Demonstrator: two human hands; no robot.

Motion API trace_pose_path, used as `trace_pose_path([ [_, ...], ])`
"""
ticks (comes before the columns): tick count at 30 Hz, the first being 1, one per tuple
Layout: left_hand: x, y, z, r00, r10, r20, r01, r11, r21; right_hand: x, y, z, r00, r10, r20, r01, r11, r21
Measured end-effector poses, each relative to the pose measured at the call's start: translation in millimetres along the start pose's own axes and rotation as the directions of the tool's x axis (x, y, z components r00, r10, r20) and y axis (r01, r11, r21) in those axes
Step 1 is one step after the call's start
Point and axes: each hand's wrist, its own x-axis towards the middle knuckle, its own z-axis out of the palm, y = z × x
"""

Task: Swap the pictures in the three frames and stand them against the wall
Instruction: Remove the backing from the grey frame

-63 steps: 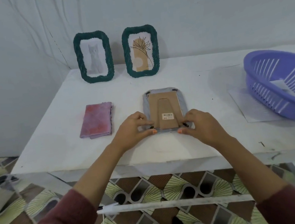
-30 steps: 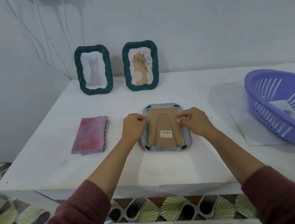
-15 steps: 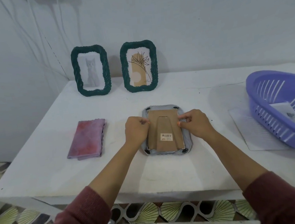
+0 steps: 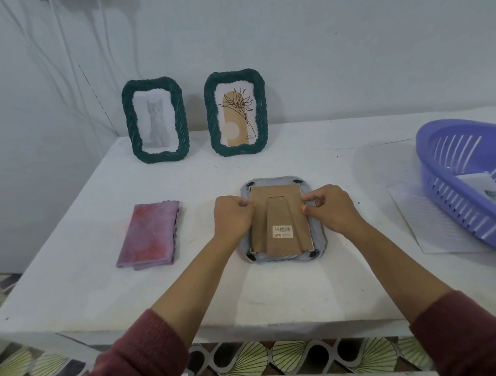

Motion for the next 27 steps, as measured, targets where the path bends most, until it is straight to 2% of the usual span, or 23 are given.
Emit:
trace_pose_path([
  [7, 3.6, -0.5, -0.9, 0.996, -0.082, 0.021, 0.082, 0.995, -0.048, 0.0, 0.9, 1.1, 1.0, 0.001, -0.011, -0.001, 1.0, -0.001],
  [13, 1.6, 6.7, -2.7, 0.996, -0.087, -0.007, 0.086, 0.992, -0.088, 0.9, 2.2, 0.3, 1.0, 0.005, 0.0, -0.005, 1.0, 0.008],
  [18, 2.1, 17.3, -8.2, 0.99, -0.117, 0.075, 0.129, 0.973, -0.189, 1.9, 4.8, 0.1, 1.0, 0.01, 0.009, -0.01, 1.0, 0.006],
  [22, 1.0, 25.4, -13.0, 0.985, -0.063, 0.159, 0.098, 0.971, -0.219, 3.3, 7.2, 0.5, 1.0, 0.015, 0.019, -0.015, 1.0, 0.006],
  [27, -1.0, 29.5, -15.4, 0.974, -0.058, 0.218, 0.099, 0.978, -0.182, 3.5, 11.5, 1.4, 1.0, 0.003, 0.013, -0.003, 0.999, 0.033],
])
